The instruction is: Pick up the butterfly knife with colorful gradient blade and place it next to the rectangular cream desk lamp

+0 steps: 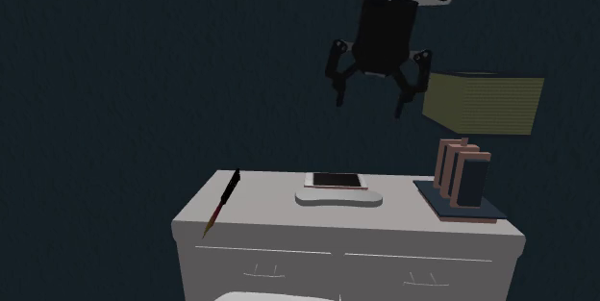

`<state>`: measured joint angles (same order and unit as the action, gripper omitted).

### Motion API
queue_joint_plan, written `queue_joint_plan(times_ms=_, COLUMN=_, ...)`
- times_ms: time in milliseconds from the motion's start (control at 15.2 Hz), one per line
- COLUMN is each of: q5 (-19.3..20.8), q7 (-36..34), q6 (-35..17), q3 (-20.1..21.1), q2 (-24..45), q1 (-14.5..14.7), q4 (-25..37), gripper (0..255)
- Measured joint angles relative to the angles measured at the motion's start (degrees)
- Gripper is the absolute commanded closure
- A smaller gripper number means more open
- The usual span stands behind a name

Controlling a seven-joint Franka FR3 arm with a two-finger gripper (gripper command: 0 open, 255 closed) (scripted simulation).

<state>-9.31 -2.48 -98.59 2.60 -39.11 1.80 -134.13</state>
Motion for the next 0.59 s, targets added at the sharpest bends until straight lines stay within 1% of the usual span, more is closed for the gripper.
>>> queue_joint_plan(times_ms=264, q5=-1.49, q7=-2.39, q6=-5.36, q3=4.25, q2=2.98, q1=2.01, q4=-1.36, gripper=0)
queue_joint_plan(times_ms=594, q5=-2.29, q7=-5.17, q6=-12.43, q3=9.34, q2=9.19, q1=4.00, q4=-1.07, gripper=0)
